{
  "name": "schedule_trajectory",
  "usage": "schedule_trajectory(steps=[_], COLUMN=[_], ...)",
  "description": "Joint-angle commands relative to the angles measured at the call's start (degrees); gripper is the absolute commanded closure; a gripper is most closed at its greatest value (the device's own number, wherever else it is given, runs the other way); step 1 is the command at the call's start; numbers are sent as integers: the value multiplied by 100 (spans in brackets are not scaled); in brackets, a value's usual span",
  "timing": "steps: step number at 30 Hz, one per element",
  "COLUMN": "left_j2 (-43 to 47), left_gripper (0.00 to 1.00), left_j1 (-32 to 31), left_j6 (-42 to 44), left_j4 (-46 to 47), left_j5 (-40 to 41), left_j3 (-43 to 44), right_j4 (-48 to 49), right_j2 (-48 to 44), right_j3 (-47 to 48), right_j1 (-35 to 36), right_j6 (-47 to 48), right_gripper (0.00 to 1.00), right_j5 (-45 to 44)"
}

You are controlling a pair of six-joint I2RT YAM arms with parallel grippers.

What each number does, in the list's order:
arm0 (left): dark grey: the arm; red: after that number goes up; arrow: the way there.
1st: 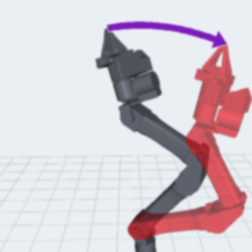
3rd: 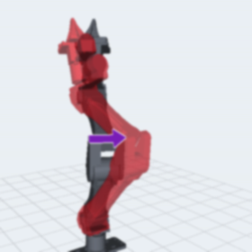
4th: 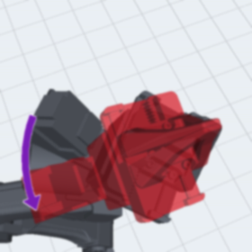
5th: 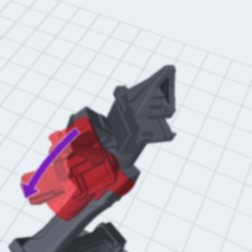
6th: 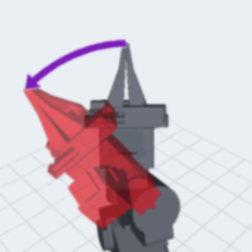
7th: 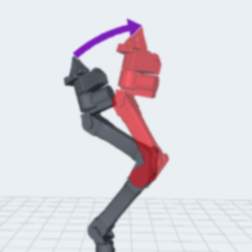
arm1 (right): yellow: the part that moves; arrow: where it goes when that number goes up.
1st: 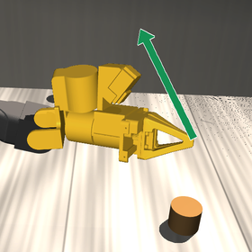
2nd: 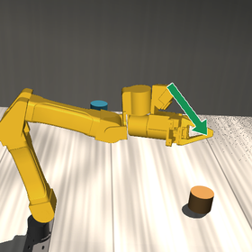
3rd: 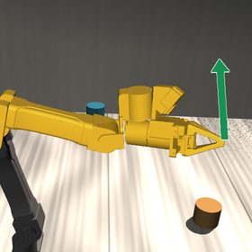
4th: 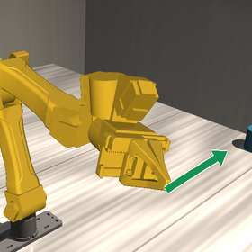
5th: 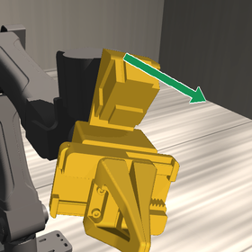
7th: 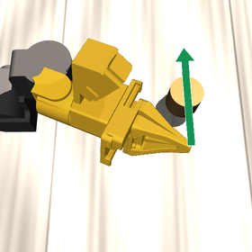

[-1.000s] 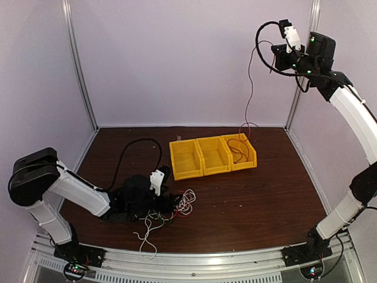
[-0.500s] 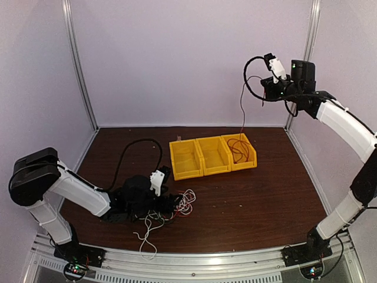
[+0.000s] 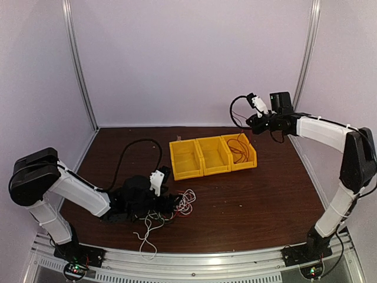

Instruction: Untangle the cables

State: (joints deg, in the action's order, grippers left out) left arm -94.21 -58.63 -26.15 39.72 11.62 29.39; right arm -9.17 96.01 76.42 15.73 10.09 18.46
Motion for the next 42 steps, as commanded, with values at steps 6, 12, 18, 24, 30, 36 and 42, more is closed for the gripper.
schedule_trajectory(steps=[6, 12, 18, 24, 30, 36, 42], left_j2=[-83, -211, -308, -264, -176, -2, -31], left_gripper=[26, 26, 26, 26, 26, 26, 26], left_j1=[-43, -39, -43, -43, -38, -44, -48], left_j6=[-56, -48, -24, 12, -10, -46, -70], left_j4=[327, 389, 384, 287, 199, 132, 128], left_j5=[70, 40, -40, -45, -41, 60, 70], left_j3=[-48, 18, 141, 179, 146, -3, -24], right_j4=[220, -207, -662, -704, -273, 225, 681], right_j2=[-383, -1292, -1839, -1764, -1037, -284, 279], right_j3=[-238, -567, -1065, -1381, -1239, -989, -686], right_j1=[27, 40, 70, 69, 45, 27, 1], right_j6=[-304, -270, -263, -111, -218, -193, -149], right_gripper=[100, 100, 100, 100, 100, 100, 100], right_j5=[531, 736, 958, 750, 903, 857, 724])
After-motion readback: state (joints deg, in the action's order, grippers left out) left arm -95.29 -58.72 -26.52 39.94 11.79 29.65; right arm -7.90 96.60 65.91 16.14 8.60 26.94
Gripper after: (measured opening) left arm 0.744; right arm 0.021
